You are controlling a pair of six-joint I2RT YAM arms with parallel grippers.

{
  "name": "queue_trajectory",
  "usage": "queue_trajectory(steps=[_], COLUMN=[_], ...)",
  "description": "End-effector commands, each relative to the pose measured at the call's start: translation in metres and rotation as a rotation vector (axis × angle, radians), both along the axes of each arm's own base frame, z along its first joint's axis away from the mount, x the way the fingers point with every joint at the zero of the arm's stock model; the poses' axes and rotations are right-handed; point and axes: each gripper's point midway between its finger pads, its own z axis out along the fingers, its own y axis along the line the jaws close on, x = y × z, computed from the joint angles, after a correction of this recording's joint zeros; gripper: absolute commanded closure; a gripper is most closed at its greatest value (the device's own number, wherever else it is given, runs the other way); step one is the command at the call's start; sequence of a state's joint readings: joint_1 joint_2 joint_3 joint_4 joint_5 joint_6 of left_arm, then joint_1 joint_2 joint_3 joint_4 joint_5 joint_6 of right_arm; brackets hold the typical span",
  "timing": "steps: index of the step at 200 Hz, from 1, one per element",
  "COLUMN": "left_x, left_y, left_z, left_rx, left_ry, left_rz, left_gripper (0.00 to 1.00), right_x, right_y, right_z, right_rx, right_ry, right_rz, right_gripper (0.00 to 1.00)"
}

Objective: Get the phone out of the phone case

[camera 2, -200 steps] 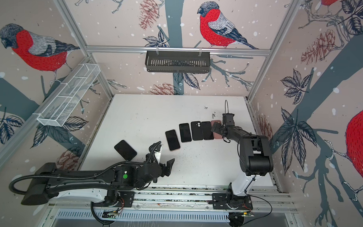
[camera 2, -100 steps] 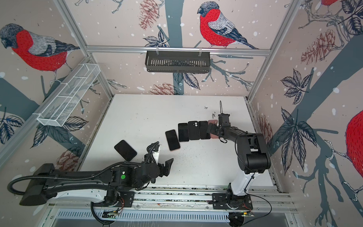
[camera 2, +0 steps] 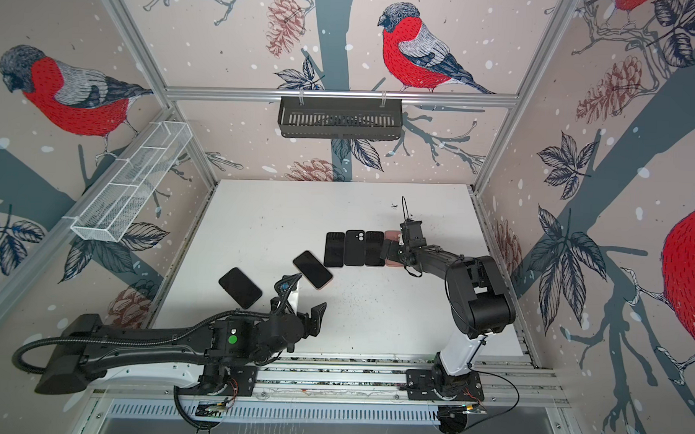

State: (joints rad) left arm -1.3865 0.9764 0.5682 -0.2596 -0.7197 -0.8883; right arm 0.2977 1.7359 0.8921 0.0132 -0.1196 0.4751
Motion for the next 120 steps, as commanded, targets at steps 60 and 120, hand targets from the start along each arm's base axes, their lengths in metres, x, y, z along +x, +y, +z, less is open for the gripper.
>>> queue_trajectory(steps=[60, 120], left_x=[0.0, 0.0], left_y=[0.043, 0.045], left_z=[-0.009, 0.002], left_rx=[-0.046, -0.051], left_ry=[0.034, 0.013], left_rz=[0.134, 0.126], left_gripper=[0.07, 0.07], right_x=[-0.013, -0.086], right_y=[0.019, 0.099], right_z=[0.045, 0.086], right_rx=[-0.07, -0.057], right_ry=[-0.104, -0.264], right_rz=[0.007, 0.314], right_gripper=[0.01, 0.0])
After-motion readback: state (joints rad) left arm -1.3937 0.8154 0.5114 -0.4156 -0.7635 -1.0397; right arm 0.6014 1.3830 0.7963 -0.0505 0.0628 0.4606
